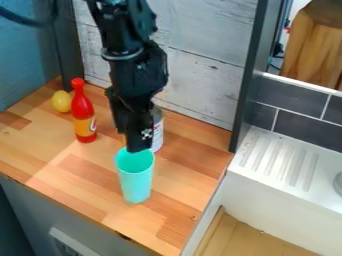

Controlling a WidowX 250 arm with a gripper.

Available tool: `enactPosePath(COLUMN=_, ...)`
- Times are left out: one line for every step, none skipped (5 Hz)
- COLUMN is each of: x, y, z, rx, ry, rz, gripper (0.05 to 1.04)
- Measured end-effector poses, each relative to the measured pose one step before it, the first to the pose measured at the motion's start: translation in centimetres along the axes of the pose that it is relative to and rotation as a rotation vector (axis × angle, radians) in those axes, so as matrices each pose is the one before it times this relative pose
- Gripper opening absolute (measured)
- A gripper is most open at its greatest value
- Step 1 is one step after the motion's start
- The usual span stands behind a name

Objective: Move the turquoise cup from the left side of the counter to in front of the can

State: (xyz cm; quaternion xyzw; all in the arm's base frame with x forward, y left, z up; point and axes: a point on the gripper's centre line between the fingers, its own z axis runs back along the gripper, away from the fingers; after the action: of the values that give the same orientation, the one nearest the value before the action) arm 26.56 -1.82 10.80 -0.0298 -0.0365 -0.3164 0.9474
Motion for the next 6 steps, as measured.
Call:
enactPosePath(x=-0.204, y=0.017, z=-0.042, rx=0.0027, ry=0.0152, rz=0.0792, gripper=1.011)
enactPosePath(x=0.114, y=1.003, z=0.472, rx=0.0892, ry=-0.0106, rz=0.1444, gripper=1.005)
enactPosePath(x=3.036, y=5.499, z=1.750, rx=-0.0582, ry=-0.0427, rz=0.0303, gripper=1.003)
enactPosePath(x=0.254, y=5.675, z=0.888, rx=0.0284, ry=0.0298, rz=0.0886, gripper=1.003)
enactPosePath(x=-1.055, y=5.015, z=0.244, rx=0.0313, ry=0.0268, rz=0.0820, gripper=1.001)
enactPosePath(x=-0.809, y=2.831, z=-0.117, rx=0.0367, ry=0.0250, rz=0.0464, gripper=1.001)
